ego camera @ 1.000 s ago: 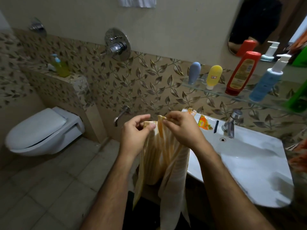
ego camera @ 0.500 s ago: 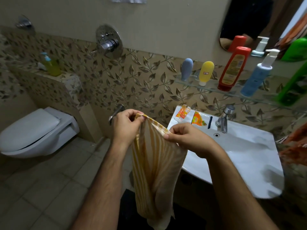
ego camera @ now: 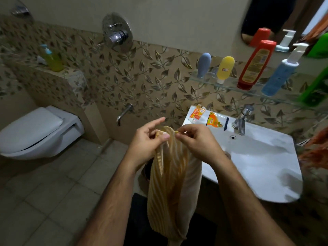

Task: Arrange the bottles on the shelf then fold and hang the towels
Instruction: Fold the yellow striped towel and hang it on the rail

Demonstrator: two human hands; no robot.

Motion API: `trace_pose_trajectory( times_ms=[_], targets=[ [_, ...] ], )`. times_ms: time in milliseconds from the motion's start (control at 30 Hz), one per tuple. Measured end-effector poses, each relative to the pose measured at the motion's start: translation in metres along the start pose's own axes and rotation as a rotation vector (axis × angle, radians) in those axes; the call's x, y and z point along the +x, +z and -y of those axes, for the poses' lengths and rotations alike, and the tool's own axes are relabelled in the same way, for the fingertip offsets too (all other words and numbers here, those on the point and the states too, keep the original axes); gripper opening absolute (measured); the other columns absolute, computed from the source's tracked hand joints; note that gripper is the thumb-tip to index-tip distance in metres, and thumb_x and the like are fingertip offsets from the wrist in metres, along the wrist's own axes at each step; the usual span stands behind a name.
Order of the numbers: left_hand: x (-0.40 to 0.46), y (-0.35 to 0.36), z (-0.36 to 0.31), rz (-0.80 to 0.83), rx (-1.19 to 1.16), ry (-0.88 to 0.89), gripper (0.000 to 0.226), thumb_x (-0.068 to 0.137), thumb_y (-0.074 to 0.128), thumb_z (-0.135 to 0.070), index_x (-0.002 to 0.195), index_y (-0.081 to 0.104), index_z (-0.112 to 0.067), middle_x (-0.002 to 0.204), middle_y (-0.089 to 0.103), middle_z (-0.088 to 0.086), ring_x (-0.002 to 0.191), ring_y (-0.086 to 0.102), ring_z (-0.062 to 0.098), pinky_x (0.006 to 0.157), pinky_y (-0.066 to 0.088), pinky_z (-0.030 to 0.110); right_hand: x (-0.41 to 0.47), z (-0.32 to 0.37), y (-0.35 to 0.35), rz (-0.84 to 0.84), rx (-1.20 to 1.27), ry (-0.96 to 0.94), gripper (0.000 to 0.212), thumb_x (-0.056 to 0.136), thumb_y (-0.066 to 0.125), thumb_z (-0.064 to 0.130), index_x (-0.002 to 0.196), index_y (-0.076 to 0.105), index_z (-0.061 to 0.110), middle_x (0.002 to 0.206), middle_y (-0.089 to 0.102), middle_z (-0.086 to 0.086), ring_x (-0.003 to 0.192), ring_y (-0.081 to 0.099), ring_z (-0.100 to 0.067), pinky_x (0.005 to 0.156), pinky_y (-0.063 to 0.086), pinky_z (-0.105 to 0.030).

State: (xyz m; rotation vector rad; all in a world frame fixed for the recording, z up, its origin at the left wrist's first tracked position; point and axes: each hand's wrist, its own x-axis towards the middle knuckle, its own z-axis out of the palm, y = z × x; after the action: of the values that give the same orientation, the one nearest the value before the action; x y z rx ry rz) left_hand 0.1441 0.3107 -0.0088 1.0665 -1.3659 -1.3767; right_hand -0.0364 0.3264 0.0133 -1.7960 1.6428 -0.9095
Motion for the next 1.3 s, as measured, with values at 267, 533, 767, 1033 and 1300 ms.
trace_pose_trajectory(
  times_ms=[267,533,767,1033,1300],
  targets=[
    [-0.002,-0.001,0.004,0.192,0.044,-0.043,0.017,0.088,0.068,-0.005,0.103,0.071,-0.014,0.084,0.073,-0.001,0.078,0.065,0.004,0.068,0.051,0.017,-0.004,0.004,0.000,0.118,0.012,-0.092,0.012,0.091,0.067,0.018,0.094,0.076,0.011,0.077,0.072,-0.003,0.074,0.064,-0.015,0.068,0.048,-0.032],
    [0.020,0.006,0.018,-0.222,0.421,0.027,0.018,0.078,0.078,-0.014,0.074,0.071,-0.030,0.077,0.073,-0.004,0.077,0.069,0.015,0.073,0.056,0.032,-0.014,-0.008,-0.016,0.245,-0.054,0.144,0.019,0.090,0.068,0.027,0.078,0.071,0.012,0.063,0.063,0.002,0.056,0.055,-0.005,0.057,0.043,-0.026],
    [0.033,-0.016,0.016,-0.395,0.409,0.019,0.022,0.081,0.075,-0.014,0.070,0.067,-0.031,0.074,0.070,-0.006,0.075,0.068,0.014,0.072,0.056,0.031,-0.023,-0.001,-0.050,0.342,-0.107,0.154,0.019,0.089,0.069,0.031,0.083,0.073,0.014,0.066,0.068,-0.001,0.052,0.051,-0.002,0.049,0.038,-0.018],
    [0.016,-0.010,0.008,-0.125,0.138,-0.043,0.044,0.086,0.072,-0.013,0.125,0.064,-0.031,0.094,0.075,0.000,0.088,0.072,0.010,0.080,0.056,0.027,-0.002,0.000,-0.015,-0.102,-0.127,0.024,0.016,0.091,0.064,0.022,0.077,0.066,0.015,0.051,0.045,0.010,0.050,0.040,-0.004,0.051,0.031,-0.026],
    [0.014,0.009,0.000,0.097,0.111,0.019,0.021,0.088,0.067,-0.003,0.106,0.073,-0.013,0.102,0.075,0.008,0.099,0.069,0.021,0.091,0.054,0.033,0.006,0.001,0.001,0.003,-0.123,-0.102,0.012,0.092,0.064,0.023,0.084,0.069,0.015,0.059,0.052,0.012,0.059,0.048,-0.003,0.055,0.035,-0.024]
  ],
)
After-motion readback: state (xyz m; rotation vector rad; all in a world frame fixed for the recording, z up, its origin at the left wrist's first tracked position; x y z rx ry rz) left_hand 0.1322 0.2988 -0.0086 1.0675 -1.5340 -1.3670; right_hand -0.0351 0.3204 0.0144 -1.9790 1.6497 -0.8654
